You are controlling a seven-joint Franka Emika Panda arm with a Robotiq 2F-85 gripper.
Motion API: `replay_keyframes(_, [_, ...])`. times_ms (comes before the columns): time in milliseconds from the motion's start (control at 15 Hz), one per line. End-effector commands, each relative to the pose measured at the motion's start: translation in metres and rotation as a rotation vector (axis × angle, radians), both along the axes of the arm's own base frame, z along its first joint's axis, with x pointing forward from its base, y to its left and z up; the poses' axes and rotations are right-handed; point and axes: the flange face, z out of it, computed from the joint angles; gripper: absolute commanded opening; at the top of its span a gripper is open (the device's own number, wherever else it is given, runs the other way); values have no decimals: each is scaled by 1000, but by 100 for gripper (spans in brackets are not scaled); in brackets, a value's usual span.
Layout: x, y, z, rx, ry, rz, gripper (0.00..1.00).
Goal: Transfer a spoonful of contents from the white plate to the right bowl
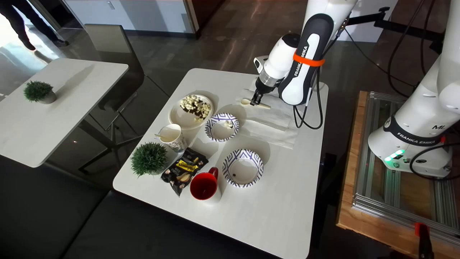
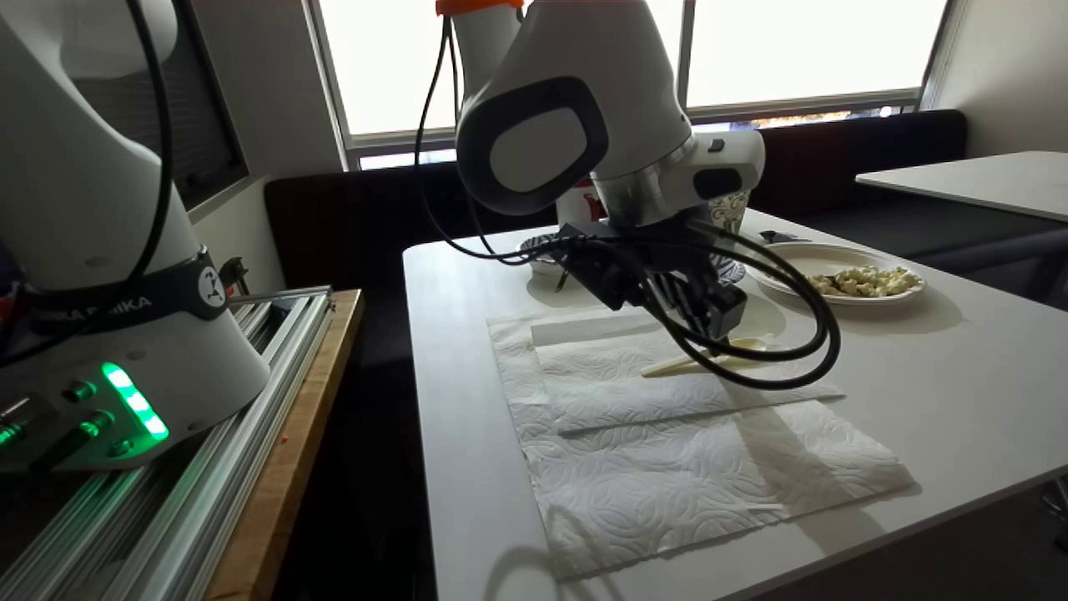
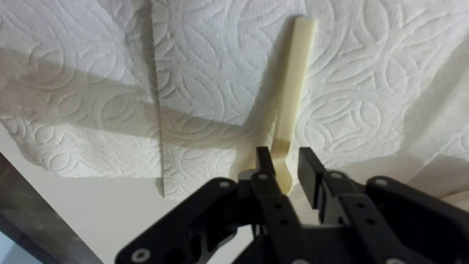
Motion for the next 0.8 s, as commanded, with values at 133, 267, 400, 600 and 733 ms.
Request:
replay_keyframes(133, [0,0,-3,8,-9,-2,38])
replay_keyframes(267, [2,0,-4,10,-4,-3,38])
replay_keyframes(400, [3,0,-5,13,1,-3,37])
replay_keyframes(600, [3,-1,-7,15,5,-7,38])
replay_keyframes(733, [4,-1,-8,17,8,-11,38])
